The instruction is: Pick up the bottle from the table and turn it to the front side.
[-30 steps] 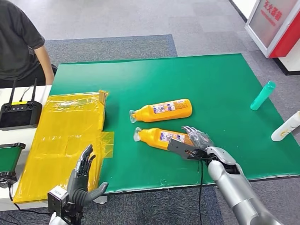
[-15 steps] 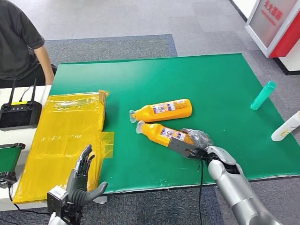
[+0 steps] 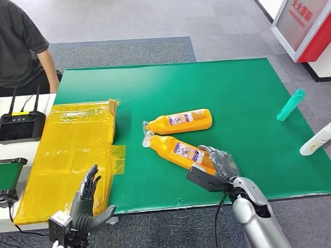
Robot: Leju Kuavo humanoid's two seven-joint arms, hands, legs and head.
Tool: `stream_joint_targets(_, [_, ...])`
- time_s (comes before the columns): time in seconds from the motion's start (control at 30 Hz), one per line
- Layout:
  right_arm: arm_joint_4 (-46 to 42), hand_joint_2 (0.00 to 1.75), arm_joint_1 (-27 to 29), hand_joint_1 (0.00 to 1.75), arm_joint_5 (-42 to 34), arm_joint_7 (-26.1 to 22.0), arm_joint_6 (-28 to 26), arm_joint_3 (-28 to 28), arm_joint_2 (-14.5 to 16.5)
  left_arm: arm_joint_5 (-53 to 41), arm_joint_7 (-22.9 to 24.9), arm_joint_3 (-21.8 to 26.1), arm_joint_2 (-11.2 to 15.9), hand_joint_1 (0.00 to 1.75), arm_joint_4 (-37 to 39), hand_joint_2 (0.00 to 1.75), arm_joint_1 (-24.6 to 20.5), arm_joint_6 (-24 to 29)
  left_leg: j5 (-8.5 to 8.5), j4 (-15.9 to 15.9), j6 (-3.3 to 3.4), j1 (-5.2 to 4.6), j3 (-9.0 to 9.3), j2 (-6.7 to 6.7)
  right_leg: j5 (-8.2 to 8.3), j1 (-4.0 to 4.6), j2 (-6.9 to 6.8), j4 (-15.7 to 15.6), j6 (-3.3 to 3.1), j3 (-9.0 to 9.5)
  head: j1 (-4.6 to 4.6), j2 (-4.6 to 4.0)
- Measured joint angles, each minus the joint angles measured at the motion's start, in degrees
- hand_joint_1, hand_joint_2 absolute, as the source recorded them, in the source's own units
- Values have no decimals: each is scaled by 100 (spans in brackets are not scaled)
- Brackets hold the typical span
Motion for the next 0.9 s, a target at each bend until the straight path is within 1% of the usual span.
stream_joint_targets(0.13, [-709, 175, 435, 175, -91, -298, -133, -66, 74, -2, 0, 108, -42, 0, -96, 175, 90, -96, -2, 0, 1, 0, -2, 0, -2, 0, 0, 0, -1, -2, 0, 0])
stream_joint_targets(0.2, [-1008, 175, 613, 175, -221, -521, -188, -80, 121, 10, 0, 156, -65, 0, -120, 175, 110, -219, -3, 0, 1, 0, -4, 0, -2, 0, 0, 0, -1, -4, 0, 0])
stream_joint_targets(0.3, [-1400, 175, 861, 175, -519, -961, -233, -91, 281, 76, 0, 287, -144, 0, -124, 175, 106, -654, -6, 0, -3, 0, -4, 0, -3, 0, 0, 0, -2, -5, 0, 0])
stream_joint_targets(0.37, [-1559, 175, 975, 175, -646, -1160, -226, -91, 427, 110, 0, 382, -221, 0, -112, 175, 82, -972, -7, 0, -4, 1, -3, 1, -3, 0, 0, 0, -2, -7, 0, 0])
stream_joint_targets(0.5, [-1625, 175, 1160, 175, -850, -1614, -228, -96, 695, 116, 0, 538, -372, 0, 10, 175, -37, -1470, -6, 0, -4, 1, -3, 0, -3, 0, 0, 0, -3, -6, 0, 0])
stream_joint_targets(0.6, [-1625, 175, 1250, 175, -915, -1791, -231, -88, 857, 117, 1, 607, -466, 0, 102, 175, -117, -1607, -6, 0, -4, 1, -3, 1, -2, 0, 0, 0, -3, -6, 1, 0])
stream_joint_targets(0.77, [-1625, 175, 1316, 175, -967, -1856, -210, -85, 973, 141, 2, 678, -533, 0, 185, 175, -160, -1686, -6, 0, -4, 0, -4, 1, -2, 0, 0, 0, -2, -7, 1, 0])
stream_joint_targets(0.9, [-1523, 175, 1312, 175, -1164, -2216, -28, -30, 1048, 474, 37, 673, -555, 0, 268, 175, -250, -2224, -6, 0, -4, 1, -4, 1, -3, 0, 0, 0, -2, -7, 1, 0])
